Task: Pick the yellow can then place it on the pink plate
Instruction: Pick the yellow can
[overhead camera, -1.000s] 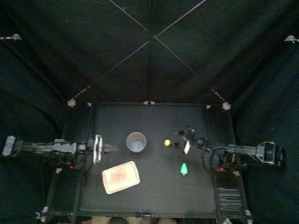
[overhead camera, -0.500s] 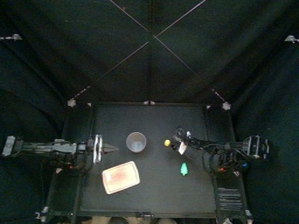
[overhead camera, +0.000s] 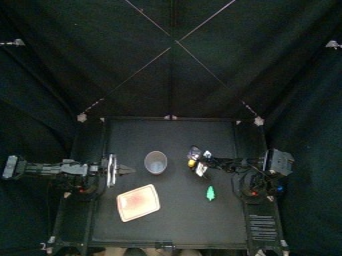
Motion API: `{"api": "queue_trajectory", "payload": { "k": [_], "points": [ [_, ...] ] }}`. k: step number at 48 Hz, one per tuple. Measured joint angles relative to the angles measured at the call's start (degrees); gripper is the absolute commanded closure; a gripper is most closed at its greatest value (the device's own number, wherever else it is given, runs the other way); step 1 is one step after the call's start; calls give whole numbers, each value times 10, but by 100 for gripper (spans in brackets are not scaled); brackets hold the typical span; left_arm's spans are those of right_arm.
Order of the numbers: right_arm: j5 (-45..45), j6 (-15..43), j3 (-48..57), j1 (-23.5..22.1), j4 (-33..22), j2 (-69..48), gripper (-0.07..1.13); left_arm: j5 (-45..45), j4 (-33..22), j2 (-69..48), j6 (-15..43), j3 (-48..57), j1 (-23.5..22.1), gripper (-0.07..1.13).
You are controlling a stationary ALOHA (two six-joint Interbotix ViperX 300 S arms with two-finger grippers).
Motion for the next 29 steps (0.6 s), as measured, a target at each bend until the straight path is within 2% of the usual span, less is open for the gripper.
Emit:
{"api": "queue_trajectory", "payload": {
  "k": [15, 29],
  "points": [
    [1, 1, -2, -5, 1, 1, 4, 0, -2, 0, 0, 4, -2, 109],
    [3, 2, -11, -5, 0, 4, 34, 0, -2, -1, 0, 4, -3, 109]
  ]
}}
